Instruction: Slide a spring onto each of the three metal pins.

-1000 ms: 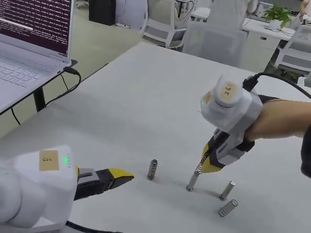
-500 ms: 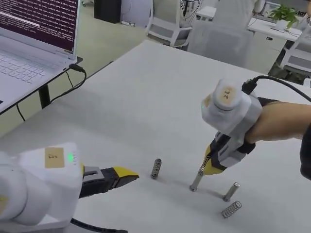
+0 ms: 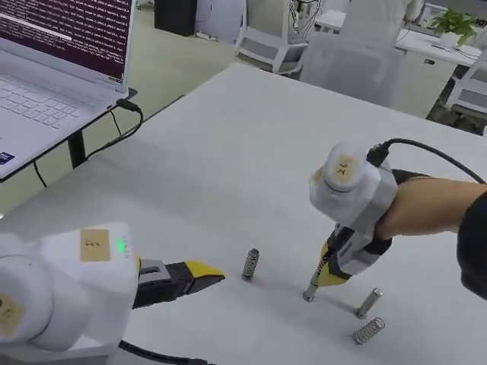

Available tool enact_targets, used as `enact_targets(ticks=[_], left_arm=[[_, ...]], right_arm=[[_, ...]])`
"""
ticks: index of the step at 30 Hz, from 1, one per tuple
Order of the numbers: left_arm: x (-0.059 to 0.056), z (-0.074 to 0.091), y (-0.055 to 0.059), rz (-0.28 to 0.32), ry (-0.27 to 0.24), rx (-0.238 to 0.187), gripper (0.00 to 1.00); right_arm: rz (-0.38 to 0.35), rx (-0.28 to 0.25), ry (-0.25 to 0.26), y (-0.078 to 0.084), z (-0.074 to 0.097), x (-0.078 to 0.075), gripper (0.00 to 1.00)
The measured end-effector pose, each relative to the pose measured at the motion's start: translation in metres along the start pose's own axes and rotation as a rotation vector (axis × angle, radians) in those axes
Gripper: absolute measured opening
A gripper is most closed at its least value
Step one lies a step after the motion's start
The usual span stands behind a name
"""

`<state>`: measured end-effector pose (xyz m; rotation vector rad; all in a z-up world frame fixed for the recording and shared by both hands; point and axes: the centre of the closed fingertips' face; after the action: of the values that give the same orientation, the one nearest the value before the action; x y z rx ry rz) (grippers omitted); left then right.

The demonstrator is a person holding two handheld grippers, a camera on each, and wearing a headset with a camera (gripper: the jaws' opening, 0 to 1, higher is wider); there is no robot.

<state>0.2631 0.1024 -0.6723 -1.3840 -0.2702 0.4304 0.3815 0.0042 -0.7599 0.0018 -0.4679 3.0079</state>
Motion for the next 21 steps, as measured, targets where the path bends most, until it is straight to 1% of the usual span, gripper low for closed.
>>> enact_targets(ticks=[7,14,21], left_arm=[[0.000,0.000,0.001,-0.001,-0.002,0.004,0.61],[0.002,0.000,0.000,0.000,-0.011,-0.001,0.61],[0.003,0.000,0.001,0.001,-0.012,0.003,0.61]], right_arm=[[-0.020,0.007,-0.005,0.003,-0.013,0.003,0.09],[-0.026,0.013,-0.013,0.005,-0.020,0.006,0.09],[-0.031,0.012,-0.017,0.005,-0.024,0.007,0.09]])
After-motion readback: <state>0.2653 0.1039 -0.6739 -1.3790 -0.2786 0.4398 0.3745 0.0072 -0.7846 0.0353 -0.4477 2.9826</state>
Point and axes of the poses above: the centre of the closed fingertips' face, and the gripper's own axes: z roughly backward along the fingers, x roughly to its left, y roughly out of its underside, and after that the axes turned 8 degrees about -x, right-handed
